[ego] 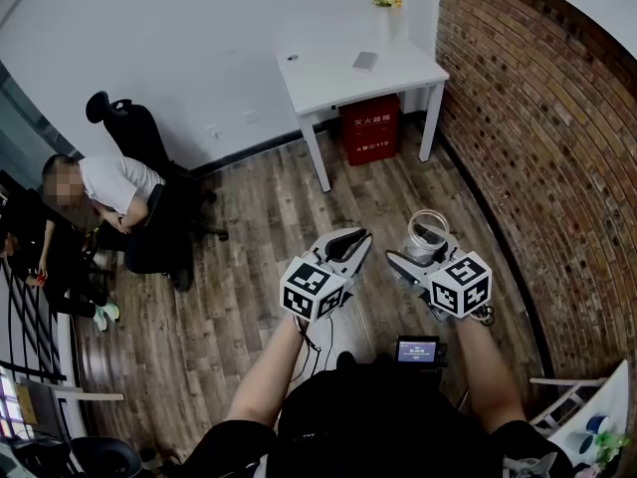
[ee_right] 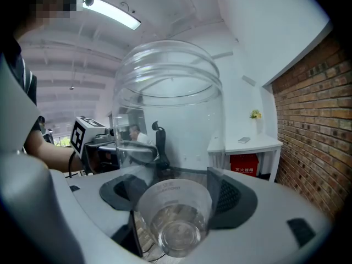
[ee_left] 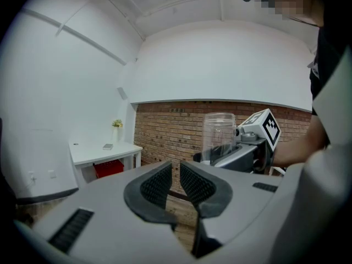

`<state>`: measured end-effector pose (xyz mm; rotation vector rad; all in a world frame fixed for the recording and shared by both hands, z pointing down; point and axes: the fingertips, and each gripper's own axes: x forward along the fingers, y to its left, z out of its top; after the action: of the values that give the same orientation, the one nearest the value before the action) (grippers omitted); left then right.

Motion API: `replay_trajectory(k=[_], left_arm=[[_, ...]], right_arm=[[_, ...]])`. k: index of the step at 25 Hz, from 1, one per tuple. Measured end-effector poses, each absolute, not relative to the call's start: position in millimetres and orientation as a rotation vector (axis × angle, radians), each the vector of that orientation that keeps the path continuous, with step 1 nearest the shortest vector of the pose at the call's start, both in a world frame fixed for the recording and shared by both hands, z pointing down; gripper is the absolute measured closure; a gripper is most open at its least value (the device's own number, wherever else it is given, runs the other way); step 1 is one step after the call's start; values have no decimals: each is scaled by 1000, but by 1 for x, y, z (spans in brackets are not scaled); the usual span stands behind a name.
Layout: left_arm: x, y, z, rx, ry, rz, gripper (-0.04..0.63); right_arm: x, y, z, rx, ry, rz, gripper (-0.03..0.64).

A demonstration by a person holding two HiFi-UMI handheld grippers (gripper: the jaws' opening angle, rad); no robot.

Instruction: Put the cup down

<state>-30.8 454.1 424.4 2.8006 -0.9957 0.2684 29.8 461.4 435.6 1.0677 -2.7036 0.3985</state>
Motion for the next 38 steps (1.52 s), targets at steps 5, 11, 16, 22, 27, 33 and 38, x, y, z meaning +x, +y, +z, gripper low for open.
replay_trajectory(k=[5, 11, 16, 22, 27, 33, 38], left_arm=[[-21, 441, 434, 2771, -1054, 340, 560], [-15, 429, 444, 2734, -1102, 333, 561], [-12, 409, 466, 2692, -1108, 401, 586], [-4, 349, 481, 2705, -1033, 372, 586], [-3, 264, 488, 2730, -968, 360, 588], [-22, 145, 470, 2772, -916, 332, 588], [-49, 71, 469, 2756, -914, 348, 588]], right_arm=[[48, 454, 441, 1076, -2706, 419, 253], [70, 436, 456, 1092, -2702, 471, 253], [79, 417, 471, 1087, -2692, 522, 253], [85, 359, 489, 1122, -2657, 564, 253], [84, 278, 497, 1174, -2617, 587, 253], [65, 157, 477, 1216, -2610, 586, 253], [45, 87, 478, 1223, -2592, 607, 253]])
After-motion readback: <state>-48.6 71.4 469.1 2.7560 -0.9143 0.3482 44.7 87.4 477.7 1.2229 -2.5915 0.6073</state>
